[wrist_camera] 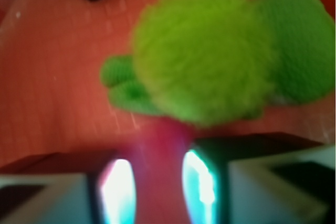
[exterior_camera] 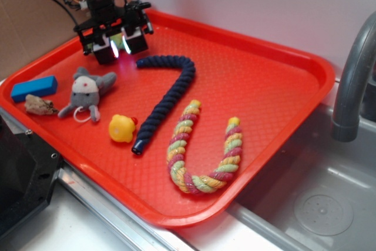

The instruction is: Grab the green animal.

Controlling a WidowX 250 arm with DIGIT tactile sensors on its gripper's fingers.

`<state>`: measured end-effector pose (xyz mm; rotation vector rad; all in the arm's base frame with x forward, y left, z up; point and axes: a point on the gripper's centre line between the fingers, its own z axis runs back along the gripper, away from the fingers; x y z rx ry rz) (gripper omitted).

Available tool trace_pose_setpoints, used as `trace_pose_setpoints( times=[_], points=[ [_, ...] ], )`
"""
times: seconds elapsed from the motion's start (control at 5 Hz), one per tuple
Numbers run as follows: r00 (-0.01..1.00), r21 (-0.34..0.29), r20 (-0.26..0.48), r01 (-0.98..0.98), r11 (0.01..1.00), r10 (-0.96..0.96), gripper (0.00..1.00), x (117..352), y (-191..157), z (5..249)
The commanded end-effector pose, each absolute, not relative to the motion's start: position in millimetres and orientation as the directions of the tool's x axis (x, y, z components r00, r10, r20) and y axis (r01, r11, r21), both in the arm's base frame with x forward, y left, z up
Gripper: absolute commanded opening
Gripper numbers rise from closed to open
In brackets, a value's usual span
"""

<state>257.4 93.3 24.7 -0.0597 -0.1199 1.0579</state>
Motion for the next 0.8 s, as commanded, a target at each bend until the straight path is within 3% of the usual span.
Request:
trace_pose_setpoints(
  times=[0.0,0.2,0.4,0.6],
  points=[
    [0.718,-0.259,0.261,-0.592,0.763,0.646,0.00,225.0,63.3,130.6],
    [0.785,-0.321,0.262,-0.478,0.818,0.561,0.00,213.2,54.6,179.9],
    [0.824,-0.342,0.249,-0.416,0.842,0.508,0.00,212.5,44.2,194.9],
    [0.762,-0.361,0.243,-0.503,0.785,0.600,1.00,206.2,52.4,193.7]
  ],
)
